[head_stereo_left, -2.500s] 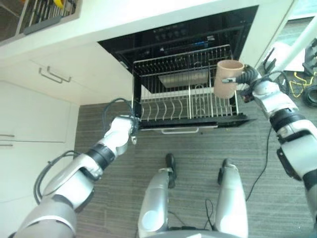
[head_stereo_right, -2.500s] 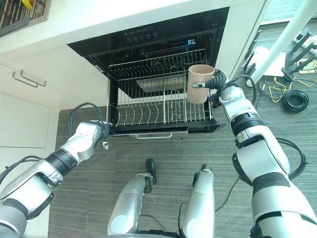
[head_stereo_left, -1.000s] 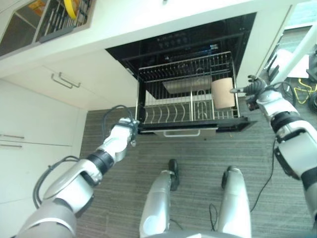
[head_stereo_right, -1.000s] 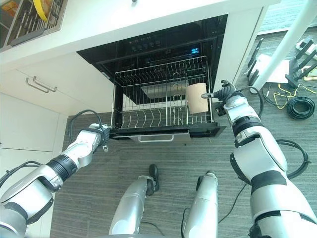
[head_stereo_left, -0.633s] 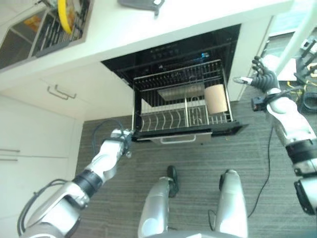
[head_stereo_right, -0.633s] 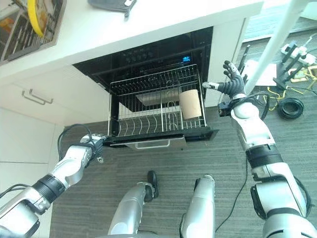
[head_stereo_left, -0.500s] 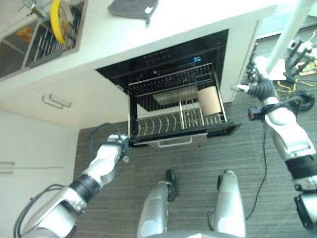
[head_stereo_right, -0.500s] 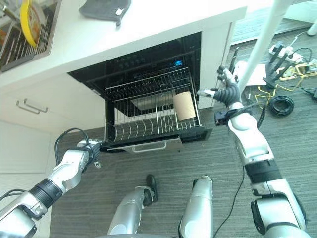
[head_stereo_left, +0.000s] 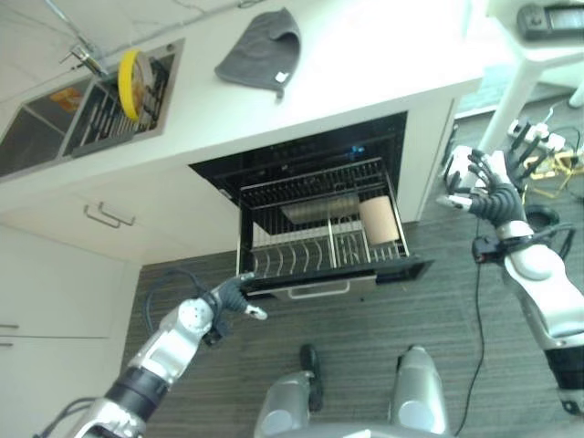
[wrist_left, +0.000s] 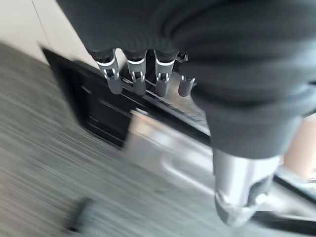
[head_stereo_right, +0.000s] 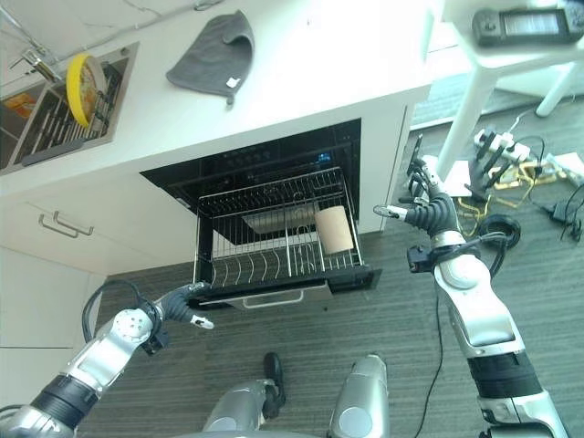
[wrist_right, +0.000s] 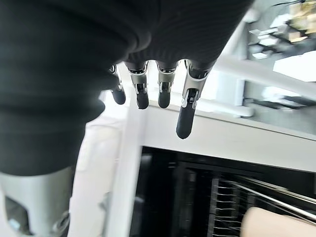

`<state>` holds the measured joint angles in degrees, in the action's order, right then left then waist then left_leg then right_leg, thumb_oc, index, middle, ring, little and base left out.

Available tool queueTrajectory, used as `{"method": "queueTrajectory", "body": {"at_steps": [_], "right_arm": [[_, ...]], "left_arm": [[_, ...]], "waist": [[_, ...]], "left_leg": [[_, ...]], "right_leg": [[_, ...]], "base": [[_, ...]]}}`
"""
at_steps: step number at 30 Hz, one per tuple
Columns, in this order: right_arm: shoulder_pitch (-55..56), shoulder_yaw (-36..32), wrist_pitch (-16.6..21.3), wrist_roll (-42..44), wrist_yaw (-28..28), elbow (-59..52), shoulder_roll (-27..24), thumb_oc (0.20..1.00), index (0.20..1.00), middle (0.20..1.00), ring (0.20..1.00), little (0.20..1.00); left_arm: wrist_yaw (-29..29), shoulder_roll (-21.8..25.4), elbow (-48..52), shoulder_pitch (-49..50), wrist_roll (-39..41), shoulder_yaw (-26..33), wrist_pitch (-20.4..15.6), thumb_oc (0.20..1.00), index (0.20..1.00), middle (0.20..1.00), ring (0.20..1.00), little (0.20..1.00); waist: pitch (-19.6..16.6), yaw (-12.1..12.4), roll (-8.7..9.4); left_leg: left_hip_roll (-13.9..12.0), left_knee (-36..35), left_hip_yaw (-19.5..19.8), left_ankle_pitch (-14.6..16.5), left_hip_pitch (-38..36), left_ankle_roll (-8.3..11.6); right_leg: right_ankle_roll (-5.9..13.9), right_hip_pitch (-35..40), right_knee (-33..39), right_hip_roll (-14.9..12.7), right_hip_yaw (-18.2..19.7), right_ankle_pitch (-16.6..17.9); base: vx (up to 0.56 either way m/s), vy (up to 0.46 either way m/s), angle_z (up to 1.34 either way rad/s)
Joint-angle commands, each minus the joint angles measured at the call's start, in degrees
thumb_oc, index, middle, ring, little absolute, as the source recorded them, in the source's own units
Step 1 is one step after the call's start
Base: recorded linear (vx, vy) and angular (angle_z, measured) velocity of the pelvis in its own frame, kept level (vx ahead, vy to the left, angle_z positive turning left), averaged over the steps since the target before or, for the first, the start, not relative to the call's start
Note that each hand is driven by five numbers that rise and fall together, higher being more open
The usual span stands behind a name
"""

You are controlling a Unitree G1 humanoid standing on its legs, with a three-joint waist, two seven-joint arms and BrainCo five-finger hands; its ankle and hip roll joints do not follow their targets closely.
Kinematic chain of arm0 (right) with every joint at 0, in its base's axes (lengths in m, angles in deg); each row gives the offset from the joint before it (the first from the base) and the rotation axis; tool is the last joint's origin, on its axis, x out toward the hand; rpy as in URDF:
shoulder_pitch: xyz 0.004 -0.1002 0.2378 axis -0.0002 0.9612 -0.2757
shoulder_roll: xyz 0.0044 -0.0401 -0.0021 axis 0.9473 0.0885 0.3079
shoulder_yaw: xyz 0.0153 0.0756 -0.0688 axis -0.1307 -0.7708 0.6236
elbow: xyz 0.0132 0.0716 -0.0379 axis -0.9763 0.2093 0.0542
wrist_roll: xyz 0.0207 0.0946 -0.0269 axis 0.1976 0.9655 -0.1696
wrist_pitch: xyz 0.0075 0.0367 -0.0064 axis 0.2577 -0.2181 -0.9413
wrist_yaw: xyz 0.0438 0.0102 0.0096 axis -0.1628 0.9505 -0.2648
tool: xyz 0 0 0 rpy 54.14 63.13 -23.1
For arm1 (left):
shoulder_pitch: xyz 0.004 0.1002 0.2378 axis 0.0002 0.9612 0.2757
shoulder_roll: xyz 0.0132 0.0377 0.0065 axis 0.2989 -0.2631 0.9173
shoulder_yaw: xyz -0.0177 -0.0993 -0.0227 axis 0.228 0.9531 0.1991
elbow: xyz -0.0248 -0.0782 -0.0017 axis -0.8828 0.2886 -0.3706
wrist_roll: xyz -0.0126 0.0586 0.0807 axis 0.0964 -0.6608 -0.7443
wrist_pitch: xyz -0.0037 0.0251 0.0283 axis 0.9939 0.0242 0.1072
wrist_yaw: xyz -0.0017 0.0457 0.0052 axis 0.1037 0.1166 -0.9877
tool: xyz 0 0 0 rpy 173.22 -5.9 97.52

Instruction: Place the dishes in the dishwasher.

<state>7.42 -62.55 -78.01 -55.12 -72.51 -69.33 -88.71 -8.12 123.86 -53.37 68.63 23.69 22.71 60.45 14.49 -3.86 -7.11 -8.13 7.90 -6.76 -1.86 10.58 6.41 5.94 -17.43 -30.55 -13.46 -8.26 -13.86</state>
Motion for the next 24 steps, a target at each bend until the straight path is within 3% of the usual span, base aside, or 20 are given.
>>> {"method": "queueTrajectory", "body": {"at_steps": [1,3,5,9,15,16,21,24], "right_arm": [[-2.2,-3.2,6.2,0.9,1.0,-4.6,-1.3,1.000,1.000,1.000,1.000,1.000],[-1.4,-3.4,6.4,1.2,1.3,-4.7,-0.8,1.000,1.000,1.000,1.000,1.000],[0.9,-4.5,8.0,1.7,2.1,-4.6,1.2,1.000,1.000,1.000,1.000,1.000],[4.2,-6.8,10.3,1.1,3.2,-5.0,6.2,1.000,1.000,1.000,1.000,1.000],[8.3,-11.2,10.8,1.4,1.4,-9.0,8.2,1.000,1.000,1.000,1.000,1.000],[9.3,-12.0,10.2,1.0,0.8,-10.2,9.0,1.000,1.000,1.000,1.000,1.000],[11.2,-13.1,11.3,1.1,0.1,-12.0,10.4,1.000,1.000,1.000,1.000,1.000],[12.8,-13.3,12.4,0.1,1.4,-12.9,11.5,1.000,1.000,1.000,1.000,1.000]], "left_arm": [[7.0,1.0,4.6,0.7,9.2,1.6,-7.4,1.000,1.000,1.000,1.000,1.000],[8.6,1.0,5.7,1.0,10.5,3.2,-8.8,1.000,1.000,1.000,1.000,1.000],[11.5,0.8,8.0,2.4,14.8,8.7,-12.9,1.000,1.000,1.000,1.000,1.000],[14.8,-4.1,12.4,5.3,19.8,19.0,-20.3,1.000,1.000,1.000,1.000,1.000],[19.2,-7.2,17.3,8.1,23.7,25.8,-29.4,1.000,1.000,1.000,1.000,1.000],[19.4,-8.4,19.7,8.6,25.7,28.1,-33.3,1.000,1.000,1.000,1.000,1.000],[16.5,-9.5,22.6,8.6,28.7,31.3,-37.3,1.000,1.000,1.000,1.000,1.000],[14.8,-9.1,23.2,8.2,28.5,32.2,-37.4,1.000,1.000,1.000,1.000,1.000]], "waist": [[0.7,1.3,1.84],[0.2,1.7,2.15],[-1.2,3.3,3.06],[-3.9,6.2,5.38],[-5.1,7.0,7.16],[-5.1,7.6,7.98],[-4.7,8.1,9.57],[-4.8,8.0,10.45]], "left_leg": [[-2.8,3.5,-1.3,7.4,-3.1,-0.52],[-2.9,2.6,-1.2,7.2,-4.0,-0.43],[-3.2,0.6,-0.4,6.3,-6.0,-0.25],[-3.1,-6.2,0.9,3.8,-10.8,0.03],[-2.8,-6.7,0.7,4.4,-12.5,0.21],[-2.4,-6.3,0.7,4.9,-12.7,0.11],[-0.3,-5.3,0.9,6.5,-12.7,-1.19],[1.8,-6.3,1.8,7.1,-13.5,-2.47]], "right_leg": [[0.50,6.5,12.8,0.1,-1.1,3.9],[0.62,7.7,13.9,0.4,-1.5,4.1],[0.94,10.8,16.1,0.9,-2.9,4.7],[1.89,17.7,23.1,1.4,-4.9,7.5],[2.78,21.6,27.2,0.8,-5.7,9.1],[3.69,22.7,28.7,-0.1,-6.2,10.3],[5.49,23.6,28.7,-2.7,-7.0,11.8],[6.25,23.4,29.5,-4.8,-6.9,15.4]], "base": [[0.02,-0.183,0.04],[0.02,-0.159,0.16],[-0.01,-0.209,0.23],[-0.03,-0.202,0.25],[0.01,-0.032,0.12],[0.01,0.070,0.04],[0.01,0.166,0.07],[0.07,0.230,0.05]]}}
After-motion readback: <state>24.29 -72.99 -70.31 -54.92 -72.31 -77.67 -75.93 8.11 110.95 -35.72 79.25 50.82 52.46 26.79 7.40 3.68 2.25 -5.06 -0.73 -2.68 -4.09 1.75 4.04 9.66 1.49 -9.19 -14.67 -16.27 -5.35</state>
